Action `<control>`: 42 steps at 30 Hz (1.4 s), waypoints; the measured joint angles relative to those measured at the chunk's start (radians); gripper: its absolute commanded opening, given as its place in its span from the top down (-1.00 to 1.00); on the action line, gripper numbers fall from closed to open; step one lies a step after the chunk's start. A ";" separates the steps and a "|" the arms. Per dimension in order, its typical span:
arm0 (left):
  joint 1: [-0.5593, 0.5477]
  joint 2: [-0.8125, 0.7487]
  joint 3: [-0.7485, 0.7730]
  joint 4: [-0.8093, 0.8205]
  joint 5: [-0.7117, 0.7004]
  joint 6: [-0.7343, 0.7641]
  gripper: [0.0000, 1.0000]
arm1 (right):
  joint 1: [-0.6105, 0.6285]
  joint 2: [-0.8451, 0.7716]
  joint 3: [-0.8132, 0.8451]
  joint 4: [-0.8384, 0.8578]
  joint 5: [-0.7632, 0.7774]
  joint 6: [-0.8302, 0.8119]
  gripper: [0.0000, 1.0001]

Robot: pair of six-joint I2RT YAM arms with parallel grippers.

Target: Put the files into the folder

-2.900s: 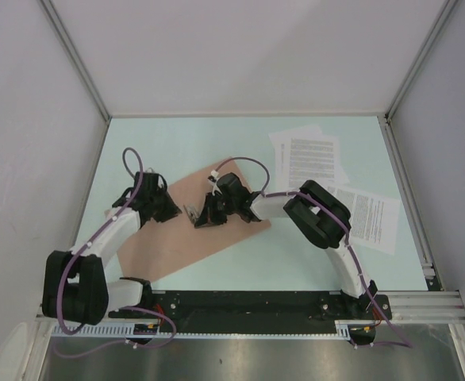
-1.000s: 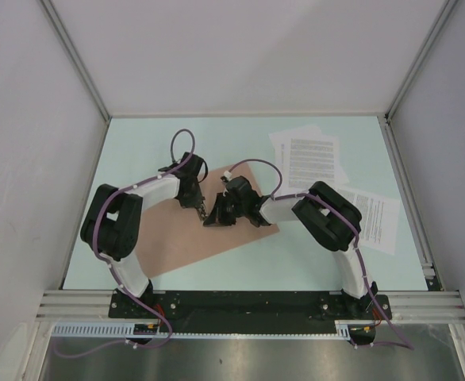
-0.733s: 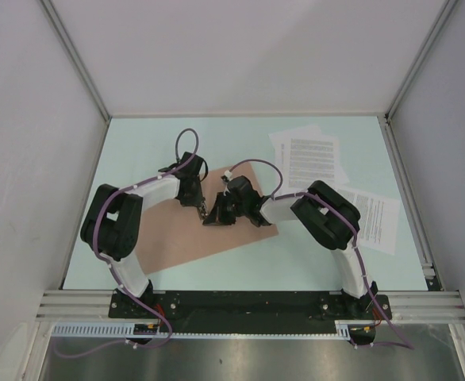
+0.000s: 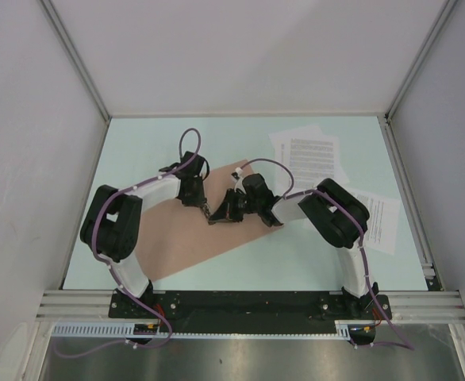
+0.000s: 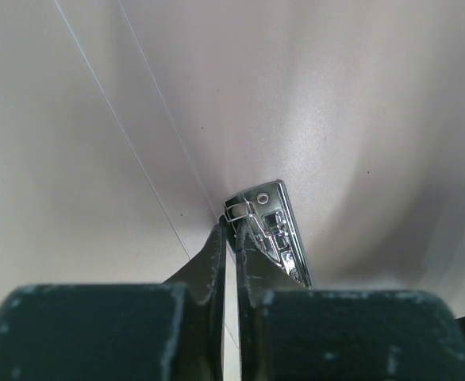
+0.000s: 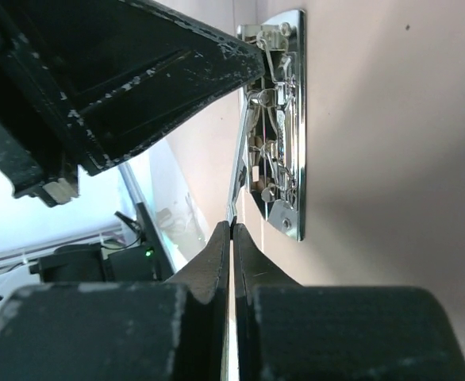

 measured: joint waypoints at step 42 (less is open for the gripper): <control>0.107 -0.815 -0.137 -0.220 0.086 0.055 -0.24 | 0.063 0.367 0.910 -0.452 -0.022 -0.307 -0.41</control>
